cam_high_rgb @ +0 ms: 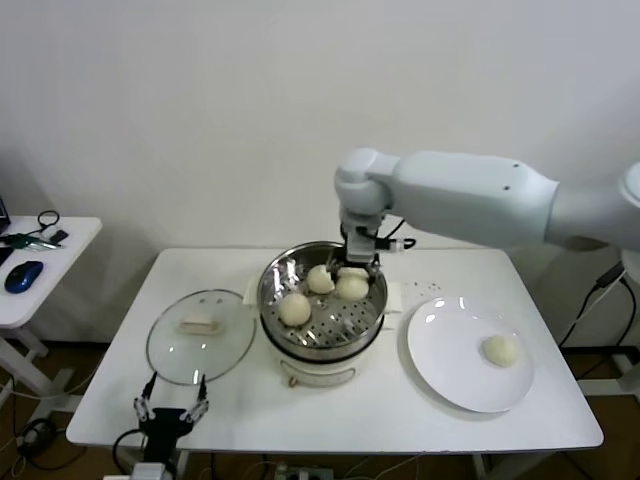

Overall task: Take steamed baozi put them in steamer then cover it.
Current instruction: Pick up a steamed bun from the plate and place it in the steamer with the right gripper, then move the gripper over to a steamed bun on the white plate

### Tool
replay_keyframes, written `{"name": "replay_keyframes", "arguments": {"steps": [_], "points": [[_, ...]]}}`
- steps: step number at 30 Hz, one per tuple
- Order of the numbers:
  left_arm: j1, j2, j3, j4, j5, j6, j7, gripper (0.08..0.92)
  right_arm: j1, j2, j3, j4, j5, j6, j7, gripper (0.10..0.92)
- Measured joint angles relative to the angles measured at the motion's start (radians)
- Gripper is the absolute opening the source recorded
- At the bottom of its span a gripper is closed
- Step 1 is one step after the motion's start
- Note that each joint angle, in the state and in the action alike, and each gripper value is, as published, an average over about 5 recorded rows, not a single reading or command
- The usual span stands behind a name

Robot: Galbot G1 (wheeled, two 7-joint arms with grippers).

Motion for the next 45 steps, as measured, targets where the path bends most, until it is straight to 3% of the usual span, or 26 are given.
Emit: {"name": "replay_keyframes", "arguments": {"steps": [17,24,29,45], "points": [[-0.003,0.008,0.011,0.007,-0.002,0.007,0.0,0.823,-0.087,0.082,-0.009,0.024,-0.051,0.028,0.005,0.689],[-0.004,0.008,0.011,0.013,-0.003,0.007,0.0,0.823,-0.102,0.089,-0.01,0.02,-0.056,0.028,-0.003,0.804],[-0.006,0.008,0.011,0.013,-0.003,0.007,0.0,0.823,-0.105,0.09,0.002,0.009,-0.061,0.036,-0.007,0.822],[0.0,0.021,0.01,0.001,-0.002,0.005,-0.001,0.823,0.027,-0.033,-0.029,-0.009,0.063,-0.03,0.064,0.823]]}}
